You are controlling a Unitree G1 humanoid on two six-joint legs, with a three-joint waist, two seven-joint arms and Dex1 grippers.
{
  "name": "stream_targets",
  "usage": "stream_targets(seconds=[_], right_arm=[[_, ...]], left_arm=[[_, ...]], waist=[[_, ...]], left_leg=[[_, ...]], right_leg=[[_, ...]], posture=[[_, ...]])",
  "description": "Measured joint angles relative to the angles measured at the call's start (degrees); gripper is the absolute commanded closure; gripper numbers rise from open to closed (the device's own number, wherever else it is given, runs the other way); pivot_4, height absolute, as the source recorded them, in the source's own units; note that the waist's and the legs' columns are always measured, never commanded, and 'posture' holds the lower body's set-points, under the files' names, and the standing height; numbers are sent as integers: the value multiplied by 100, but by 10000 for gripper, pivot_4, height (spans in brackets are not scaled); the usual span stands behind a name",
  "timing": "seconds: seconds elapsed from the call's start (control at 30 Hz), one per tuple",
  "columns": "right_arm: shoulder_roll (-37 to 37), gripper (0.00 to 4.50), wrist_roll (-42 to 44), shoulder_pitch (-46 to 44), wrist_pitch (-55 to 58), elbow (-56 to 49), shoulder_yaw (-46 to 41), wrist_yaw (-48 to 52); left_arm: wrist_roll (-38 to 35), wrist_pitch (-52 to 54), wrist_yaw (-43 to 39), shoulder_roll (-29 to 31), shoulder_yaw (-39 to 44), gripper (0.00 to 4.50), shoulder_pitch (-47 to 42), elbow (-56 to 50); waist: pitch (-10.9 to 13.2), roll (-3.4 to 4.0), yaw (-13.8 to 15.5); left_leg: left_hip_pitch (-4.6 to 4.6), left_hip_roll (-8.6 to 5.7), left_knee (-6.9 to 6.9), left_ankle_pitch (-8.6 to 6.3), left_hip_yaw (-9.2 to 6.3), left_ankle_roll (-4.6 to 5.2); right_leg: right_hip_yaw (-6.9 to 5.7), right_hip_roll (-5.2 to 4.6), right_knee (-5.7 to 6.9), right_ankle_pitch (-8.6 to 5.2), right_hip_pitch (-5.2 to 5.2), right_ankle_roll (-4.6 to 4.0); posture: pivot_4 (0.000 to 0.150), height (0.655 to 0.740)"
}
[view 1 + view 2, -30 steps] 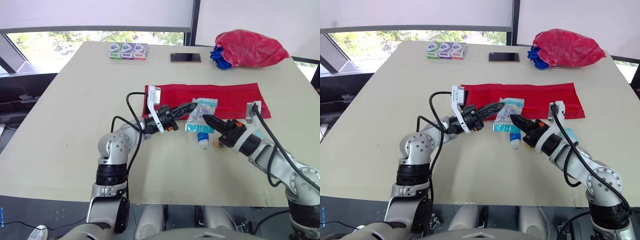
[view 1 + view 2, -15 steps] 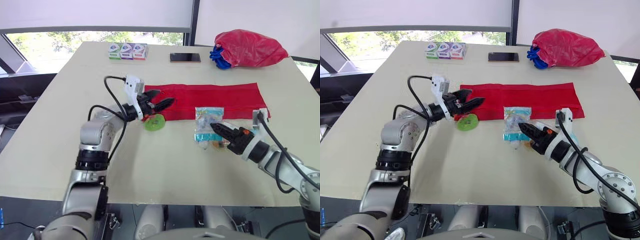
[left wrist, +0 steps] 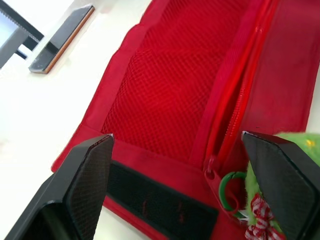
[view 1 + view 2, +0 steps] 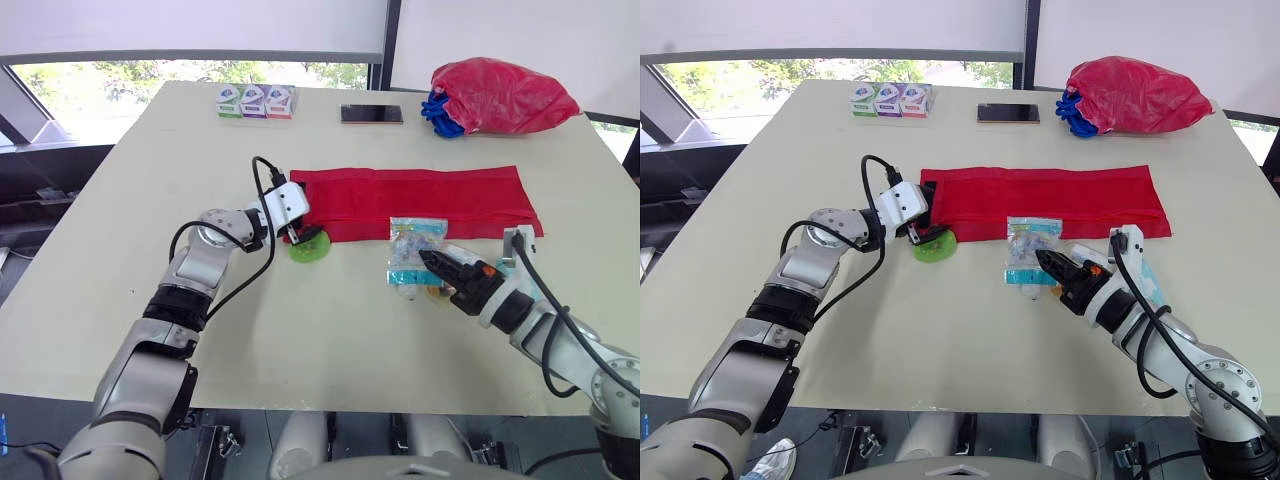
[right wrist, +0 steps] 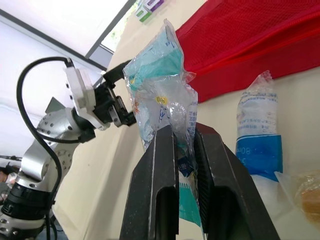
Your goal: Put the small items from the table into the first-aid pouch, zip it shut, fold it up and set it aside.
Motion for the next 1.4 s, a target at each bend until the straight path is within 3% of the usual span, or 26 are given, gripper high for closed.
stream_targets(seconds=[0.63, 0.67, 0.73, 0.77, 0.8, 0.97, 1.37, 1.4], right_arm=[[761, 45000, -928, -135, -41, 14, 374, 106], [775, 45000, -957, -114, -45, -12, 374, 106], [782, 45000, -988, -106, -47, -26, 374, 108], [798, 45000, -1039, -101, -49, -45, 374, 111], [805, 45000, -1106, -93, -56, -58, 374, 125], [888, 45000, -1244, -69, -88, -58, 371, 146], [1003, 45000, -1461, -32, -91, -53, 364, 253], [1002, 45000, -1469, -6, -90, -53, 357, 261]], left_arm=[[993, -600, 803, -236, -90, 1375, -494, 919], [1010, -628, 860, -267, -90, 6694, -492, 954], [1021, -634, 885, -290, -90, 10370, -486, 964], [1056, -644, 931, -336, -97, 17352, -466, 976], [1117, -693, 1011, -390, -114, 20221, -449, 990], [1127, -799, 1145, -540, -115, 43774, -309, 946], [1115, -723, 1178, -547, -41, 44558, 320, -88], [1118, -618, 1158, -538, -38, 39512, 435, -342]], waist=[[-1, -1, -10], [-1, -1, -8], [-1, -1, -7], [-1, -1, -7], [-1, -1, -6], [-1, -1, -8], [-1, -1, -7], [-1, -1, -6]], left_leg=[[2, 0, 1, 0, 0, 0], [2, 0, 1, 0, 0, 0], [2, 0, 1, 0, 0, 0], [2, 0, 1, 0, 0, 0], [2, -1, 1, 0, 0, 0], [3, -1, 1, 0, 0, 0], [6, -1, 2, 0, 0, 0], [6, -1, 2, 0, 0, 0]], right_leg=[[-7, 3, 6, 3, 0, 6], [-7, 3, 6, 3, 0, 6], [-8, 3, 6, 3, 0, 6], [-8, 3, 6, 3, 0, 6], [-8, 3, 6, 3, 0, 6], [-8, 3, 8, 3, 0, 6], [-6, 0, 15, 4, 1, 5], [-6, -2, 15, 4, 1, 5]], posture=[[1500, 7400], [1500, 7400], [1500, 7400], [1500, 7400], [1500, 7400], [1500, 7400], [1500, 7400], [1500, 7400]])
